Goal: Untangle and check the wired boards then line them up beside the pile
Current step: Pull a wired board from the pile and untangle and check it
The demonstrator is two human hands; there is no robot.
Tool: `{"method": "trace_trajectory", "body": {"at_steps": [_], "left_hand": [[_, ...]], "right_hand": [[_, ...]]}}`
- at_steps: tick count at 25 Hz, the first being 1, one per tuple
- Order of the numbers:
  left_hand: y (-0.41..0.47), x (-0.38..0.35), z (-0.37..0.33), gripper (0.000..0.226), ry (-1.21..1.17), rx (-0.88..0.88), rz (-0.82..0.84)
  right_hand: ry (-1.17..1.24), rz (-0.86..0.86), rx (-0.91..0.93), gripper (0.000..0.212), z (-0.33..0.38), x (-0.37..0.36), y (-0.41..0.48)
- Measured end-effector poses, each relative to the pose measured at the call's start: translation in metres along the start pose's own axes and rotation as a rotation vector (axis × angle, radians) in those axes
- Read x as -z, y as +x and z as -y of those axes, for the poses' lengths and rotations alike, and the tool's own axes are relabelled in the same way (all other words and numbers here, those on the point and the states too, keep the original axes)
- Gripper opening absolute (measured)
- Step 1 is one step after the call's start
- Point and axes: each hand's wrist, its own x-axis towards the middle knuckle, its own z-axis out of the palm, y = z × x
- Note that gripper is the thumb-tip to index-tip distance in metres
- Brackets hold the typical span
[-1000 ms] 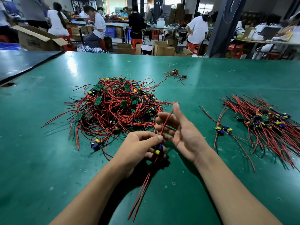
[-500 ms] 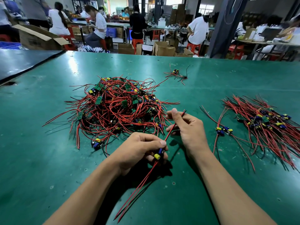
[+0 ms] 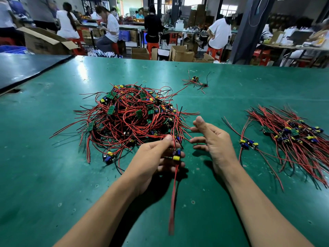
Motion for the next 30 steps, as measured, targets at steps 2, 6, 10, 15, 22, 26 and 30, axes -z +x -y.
{"method": "trace_trajectory", "body": {"at_steps": [2, 6, 10, 15, 22, 26, 30], "left_hand": [[0.004, 0.001, -0.002, 0.047, -0.085, 0.001, -0.029], [0.008, 0.005, 0.0, 0.051, -0.103, -0.001, -0.039], [0.008, 0.006, 0.002, 0.05, -0.13, -0.041, -0.054], [0.004, 0.004, 0.001, 0.028, 0.011, -0.146, -0.081], [-0.005, 0.007, 0.019, 0.012, 1.004, -0.657, -0.124], [-0.004, 0.01, 0.019, 0.017, 1.102, -0.656, -0.109], [-0.008, 0.007, 0.017, 0.025, 1.307, -0.617, -0.18]], "right_hand": [[-0.042, 0.016, -0.003, 0.055, 0.001, -0.003, -0.001], [-0.204, 0.083, 0.1, 0.039, 0.0, -0.013, -0.01], [-0.546, 0.241, 0.305, 0.034, -0.004, -0.02, -0.022], [-0.684, 0.114, 0.461, 0.032, -0.008, -0.022, -0.019], [-0.942, -0.353, 0.149, 0.028, -0.004, 0.027, 0.007], [-1.137, -0.351, 0.172, 0.035, -0.002, 0.025, 0.003], [-1.094, -0.004, 0.229, 0.024, -0.012, 0.001, -0.004]]}}
